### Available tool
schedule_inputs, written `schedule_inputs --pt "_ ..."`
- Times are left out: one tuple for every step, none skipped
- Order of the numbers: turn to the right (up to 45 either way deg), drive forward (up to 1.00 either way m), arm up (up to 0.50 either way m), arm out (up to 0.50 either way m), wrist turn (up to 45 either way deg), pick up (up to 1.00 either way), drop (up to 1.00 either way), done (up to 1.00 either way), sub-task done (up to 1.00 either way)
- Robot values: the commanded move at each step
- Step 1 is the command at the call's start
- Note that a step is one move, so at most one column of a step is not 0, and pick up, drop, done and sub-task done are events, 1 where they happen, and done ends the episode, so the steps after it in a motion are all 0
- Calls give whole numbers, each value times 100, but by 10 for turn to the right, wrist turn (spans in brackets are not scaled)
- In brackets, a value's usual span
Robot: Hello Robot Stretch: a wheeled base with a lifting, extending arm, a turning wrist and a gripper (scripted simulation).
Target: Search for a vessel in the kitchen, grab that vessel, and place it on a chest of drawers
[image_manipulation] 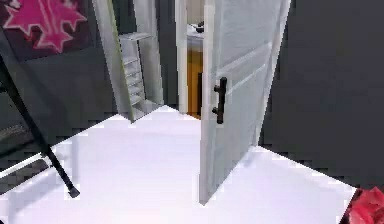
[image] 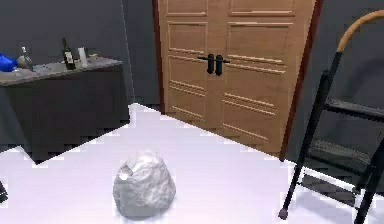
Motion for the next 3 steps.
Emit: schedule_inputs --pt "0 40 0 0 0 0 0 0 0" --pt "-450 0 0 0 0 0 0 0 0" --pt "-180 0 0 0 0 0 0 0 0"
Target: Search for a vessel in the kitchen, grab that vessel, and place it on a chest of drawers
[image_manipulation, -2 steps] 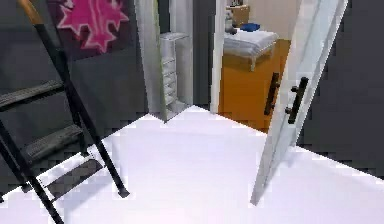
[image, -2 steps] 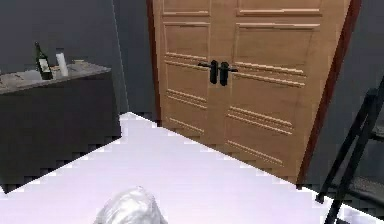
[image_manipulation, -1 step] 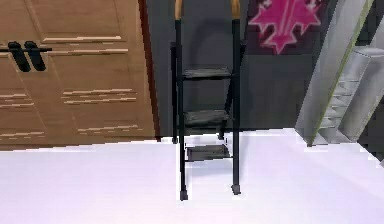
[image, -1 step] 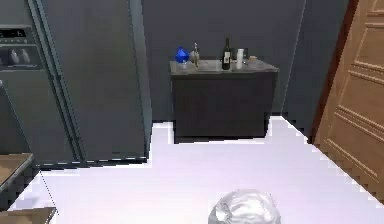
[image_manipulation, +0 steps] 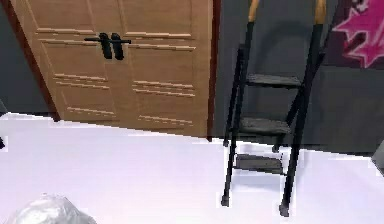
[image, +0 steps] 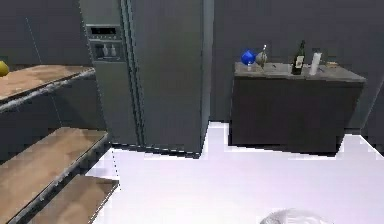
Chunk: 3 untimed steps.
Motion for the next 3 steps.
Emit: schedule_inputs --pt "0 35 0 0 0 0 0 0 0" --pt "-60 0 0 0 0 0 0 0 0" --pt "-30 0 0 0 0 0 0 0 0"
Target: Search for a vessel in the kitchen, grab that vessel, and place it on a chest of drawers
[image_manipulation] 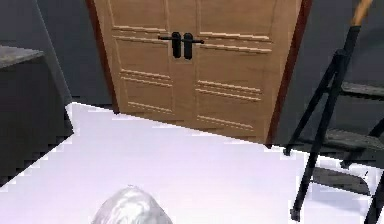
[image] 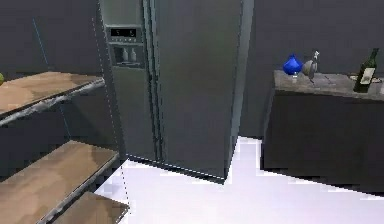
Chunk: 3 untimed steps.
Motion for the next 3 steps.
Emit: schedule_inputs --pt "0 30 0 0 0 0 0 0 0" --pt "150 0 0 0 0 0 0 0 0" --pt "0 40 0 0 0 0 0 0 0"
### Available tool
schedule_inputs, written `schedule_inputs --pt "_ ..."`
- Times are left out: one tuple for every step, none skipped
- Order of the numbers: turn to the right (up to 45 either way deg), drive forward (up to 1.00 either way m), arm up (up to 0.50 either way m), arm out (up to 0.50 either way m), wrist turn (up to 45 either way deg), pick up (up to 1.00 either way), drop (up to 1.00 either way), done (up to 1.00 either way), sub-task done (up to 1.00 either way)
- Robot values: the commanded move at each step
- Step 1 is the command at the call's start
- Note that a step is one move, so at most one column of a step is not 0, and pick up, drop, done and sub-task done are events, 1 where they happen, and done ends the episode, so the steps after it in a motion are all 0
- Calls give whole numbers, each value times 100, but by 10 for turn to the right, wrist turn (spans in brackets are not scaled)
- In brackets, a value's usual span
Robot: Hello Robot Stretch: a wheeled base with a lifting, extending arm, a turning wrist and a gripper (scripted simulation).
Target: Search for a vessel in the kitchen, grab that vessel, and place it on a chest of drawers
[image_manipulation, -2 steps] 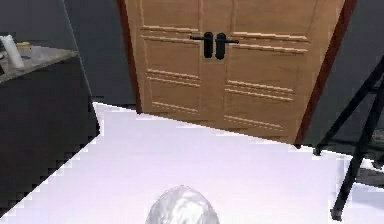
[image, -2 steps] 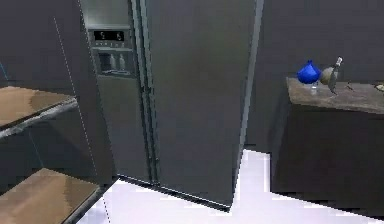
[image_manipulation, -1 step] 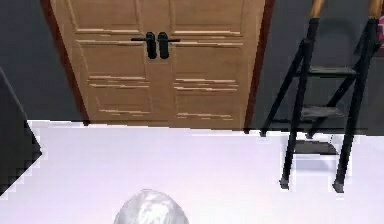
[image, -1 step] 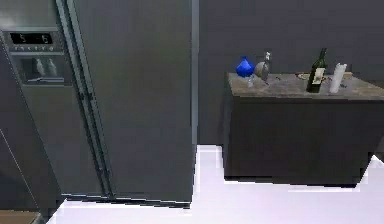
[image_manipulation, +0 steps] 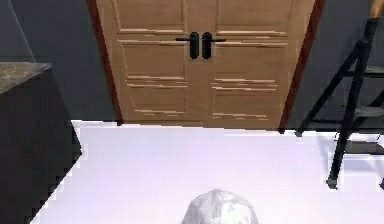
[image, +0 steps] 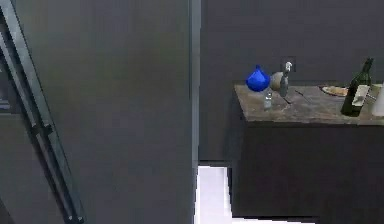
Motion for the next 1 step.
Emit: schedule_inputs --pt "240 0 0 0 0 0 0 0 0"
